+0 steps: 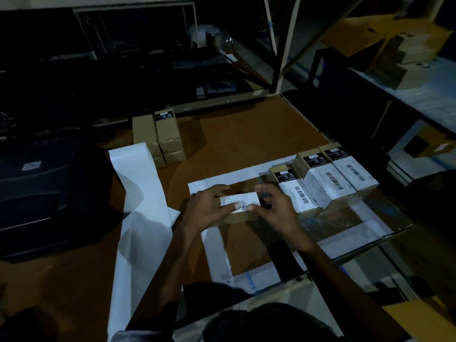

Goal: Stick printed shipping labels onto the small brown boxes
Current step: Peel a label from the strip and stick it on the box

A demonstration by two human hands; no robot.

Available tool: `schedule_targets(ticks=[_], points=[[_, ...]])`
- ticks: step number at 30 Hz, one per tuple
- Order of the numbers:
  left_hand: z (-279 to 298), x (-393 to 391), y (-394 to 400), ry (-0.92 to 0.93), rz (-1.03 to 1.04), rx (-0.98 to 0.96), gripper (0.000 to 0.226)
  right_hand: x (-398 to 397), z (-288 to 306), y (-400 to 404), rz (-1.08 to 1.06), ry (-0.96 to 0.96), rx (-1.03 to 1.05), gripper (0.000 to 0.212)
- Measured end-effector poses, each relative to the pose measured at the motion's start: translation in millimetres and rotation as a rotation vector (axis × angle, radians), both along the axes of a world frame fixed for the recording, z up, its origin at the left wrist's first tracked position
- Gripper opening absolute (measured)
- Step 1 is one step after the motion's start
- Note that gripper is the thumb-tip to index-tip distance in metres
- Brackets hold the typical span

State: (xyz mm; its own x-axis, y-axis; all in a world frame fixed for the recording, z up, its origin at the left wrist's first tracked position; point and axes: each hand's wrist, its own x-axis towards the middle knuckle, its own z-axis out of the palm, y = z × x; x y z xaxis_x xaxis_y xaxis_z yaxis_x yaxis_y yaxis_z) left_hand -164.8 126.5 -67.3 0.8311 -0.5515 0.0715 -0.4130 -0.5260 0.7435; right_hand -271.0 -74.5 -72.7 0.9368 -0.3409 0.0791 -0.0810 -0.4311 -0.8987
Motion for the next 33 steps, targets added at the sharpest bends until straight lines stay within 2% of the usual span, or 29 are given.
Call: schedule_targets(ticks=[4, 7, 13, 18, 24, 29, 33], points=[[-1, -10, 4, -0.091, 0.002, -0.077, 0.050, 0, -3, -3, 0.019, 0.018, -0.121, 0.055], [-6, -10, 6, -0.151, -0.051, -0.091, 0.054, 0, -2, -5, 0.044, 0.003, -0.182, 0.053], [-9, -9, 5, -0.293, -0.044, 0.025, 0.061, 1, -1, -12, 0.096, 0.046, -0.204, 0.059], [-3, -12, -1, -0.346, 0.008, 0.211, 0.067, 0, 2, -13, 0.127, 0.026, -0.209, 0.059], [-3, -10, -7, -0.282, 0.028, 0.284, 0.065, 7, 4, -14, 0.142, 0.075, -0.276, 0.058], [1, -8, -10, -0.215, -0.012, 0.308, 0.065, 12, 3, -10, 0.164, 0.120, -0.319, 0.079], [2, -1, -2, -0.088, -0.095, 0.239, 0.061, 10, 4, -13, 0.142, 0.133, -0.201, 0.070]])
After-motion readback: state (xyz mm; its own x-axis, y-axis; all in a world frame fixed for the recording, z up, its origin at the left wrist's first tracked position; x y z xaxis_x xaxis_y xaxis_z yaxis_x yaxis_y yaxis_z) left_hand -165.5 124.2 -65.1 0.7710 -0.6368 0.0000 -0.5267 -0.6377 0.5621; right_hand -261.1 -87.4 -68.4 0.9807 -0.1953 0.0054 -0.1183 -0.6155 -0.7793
